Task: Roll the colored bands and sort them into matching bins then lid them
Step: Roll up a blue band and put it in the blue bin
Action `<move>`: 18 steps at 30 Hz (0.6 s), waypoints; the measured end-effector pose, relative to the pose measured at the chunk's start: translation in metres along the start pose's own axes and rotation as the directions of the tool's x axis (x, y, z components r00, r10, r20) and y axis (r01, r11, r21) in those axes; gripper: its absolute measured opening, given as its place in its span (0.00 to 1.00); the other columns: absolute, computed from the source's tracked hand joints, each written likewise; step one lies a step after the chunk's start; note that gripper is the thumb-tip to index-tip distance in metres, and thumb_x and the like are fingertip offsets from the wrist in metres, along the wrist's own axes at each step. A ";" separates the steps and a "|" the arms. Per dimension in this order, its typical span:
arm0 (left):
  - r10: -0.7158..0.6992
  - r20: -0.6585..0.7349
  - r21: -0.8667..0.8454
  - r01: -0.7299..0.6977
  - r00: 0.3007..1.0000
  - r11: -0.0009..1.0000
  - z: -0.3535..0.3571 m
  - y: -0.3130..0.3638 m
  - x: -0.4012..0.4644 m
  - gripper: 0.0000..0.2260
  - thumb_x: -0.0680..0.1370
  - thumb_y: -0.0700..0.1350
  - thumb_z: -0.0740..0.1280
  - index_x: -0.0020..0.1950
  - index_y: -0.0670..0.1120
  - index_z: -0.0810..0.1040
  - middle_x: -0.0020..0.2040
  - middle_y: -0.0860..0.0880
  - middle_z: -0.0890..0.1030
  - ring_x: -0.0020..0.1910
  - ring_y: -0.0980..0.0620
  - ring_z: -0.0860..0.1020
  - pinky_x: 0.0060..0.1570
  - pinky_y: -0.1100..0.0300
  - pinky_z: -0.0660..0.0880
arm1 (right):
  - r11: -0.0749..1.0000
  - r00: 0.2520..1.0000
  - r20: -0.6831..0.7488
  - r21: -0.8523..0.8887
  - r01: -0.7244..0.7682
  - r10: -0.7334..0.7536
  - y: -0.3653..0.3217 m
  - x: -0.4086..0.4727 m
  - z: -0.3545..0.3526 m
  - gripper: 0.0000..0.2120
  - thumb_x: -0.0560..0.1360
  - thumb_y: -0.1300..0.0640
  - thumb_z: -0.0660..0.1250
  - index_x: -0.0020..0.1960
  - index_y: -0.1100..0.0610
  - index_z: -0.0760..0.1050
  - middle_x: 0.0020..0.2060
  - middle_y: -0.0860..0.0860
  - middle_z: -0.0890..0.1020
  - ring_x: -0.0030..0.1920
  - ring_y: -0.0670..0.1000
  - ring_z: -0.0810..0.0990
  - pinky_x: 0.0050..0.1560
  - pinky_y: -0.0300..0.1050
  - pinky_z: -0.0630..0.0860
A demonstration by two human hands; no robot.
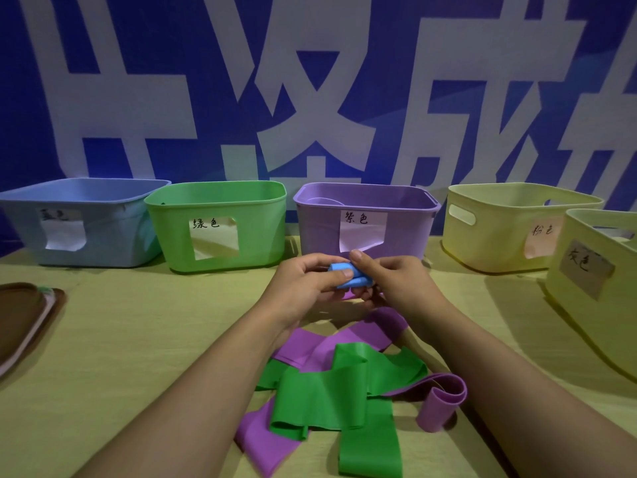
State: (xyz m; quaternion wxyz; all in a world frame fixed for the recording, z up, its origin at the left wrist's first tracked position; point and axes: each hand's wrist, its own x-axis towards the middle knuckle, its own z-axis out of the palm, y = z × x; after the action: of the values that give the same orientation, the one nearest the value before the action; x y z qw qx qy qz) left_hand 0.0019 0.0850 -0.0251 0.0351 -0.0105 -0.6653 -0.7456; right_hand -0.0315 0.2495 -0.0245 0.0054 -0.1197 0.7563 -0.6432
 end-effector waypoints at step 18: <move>-0.085 -0.076 0.003 0.085 0.993 0.996 0.000 0.000 0.002 0.17 0.78 0.52 0.73 0.53 0.38 0.85 0.45 0.39 0.87 0.38 0.50 0.84 0.40 0.61 0.81 | 0.995 0.992 0.082 0.025 0.097 -0.099 0.003 0.004 -0.001 0.11 0.78 0.56 0.72 0.54 0.63 0.84 0.45 0.65 0.85 0.40 0.54 0.81 0.47 0.47 0.81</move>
State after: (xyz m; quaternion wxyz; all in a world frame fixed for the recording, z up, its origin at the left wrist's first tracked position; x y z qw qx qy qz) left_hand 0.0004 0.0849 -0.0246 0.0287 0.0465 -0.6657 -0.7442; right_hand -0.0357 0.2499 -0.0271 0.0066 -0.1833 0.7419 -0.6449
